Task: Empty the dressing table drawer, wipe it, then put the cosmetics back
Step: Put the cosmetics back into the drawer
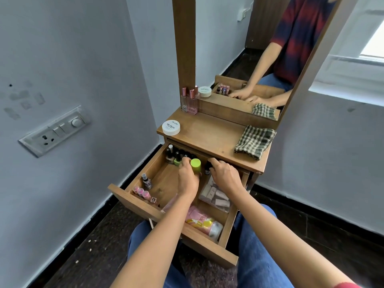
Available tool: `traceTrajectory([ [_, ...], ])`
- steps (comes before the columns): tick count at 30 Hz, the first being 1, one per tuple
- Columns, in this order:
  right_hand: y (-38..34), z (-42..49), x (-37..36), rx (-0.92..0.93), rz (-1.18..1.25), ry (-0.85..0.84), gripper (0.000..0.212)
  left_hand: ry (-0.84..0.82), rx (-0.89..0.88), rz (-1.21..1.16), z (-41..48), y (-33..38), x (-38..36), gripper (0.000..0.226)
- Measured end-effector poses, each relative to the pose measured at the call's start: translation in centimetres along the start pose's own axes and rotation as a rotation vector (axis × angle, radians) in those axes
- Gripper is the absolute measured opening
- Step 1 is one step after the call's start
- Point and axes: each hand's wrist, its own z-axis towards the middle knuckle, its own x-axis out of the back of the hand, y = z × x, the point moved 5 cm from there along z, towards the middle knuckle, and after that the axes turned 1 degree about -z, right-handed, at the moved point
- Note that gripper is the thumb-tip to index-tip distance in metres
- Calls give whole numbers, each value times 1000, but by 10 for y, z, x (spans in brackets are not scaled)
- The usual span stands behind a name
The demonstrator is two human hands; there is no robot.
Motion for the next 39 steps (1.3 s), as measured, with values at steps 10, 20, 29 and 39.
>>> traceTrajectory([
  [10, 6, 2, -9, 0, 85, -2, 40, -44, 342, -99, 0, -17, -17, 42],
  [20, 7, 2, -8, 10, 98, 7, 41, -60, 530, -356, 6, -30, -37, 16],
  [29, 7, 2, -9, 15, 115, 6, 44, -49, 565, -511, 11, -35, -40, 16],
  [39, 0, -9, 3, 86, 114, 151, 33, -104, 491, -423, 4, -30, -22, 16],
])
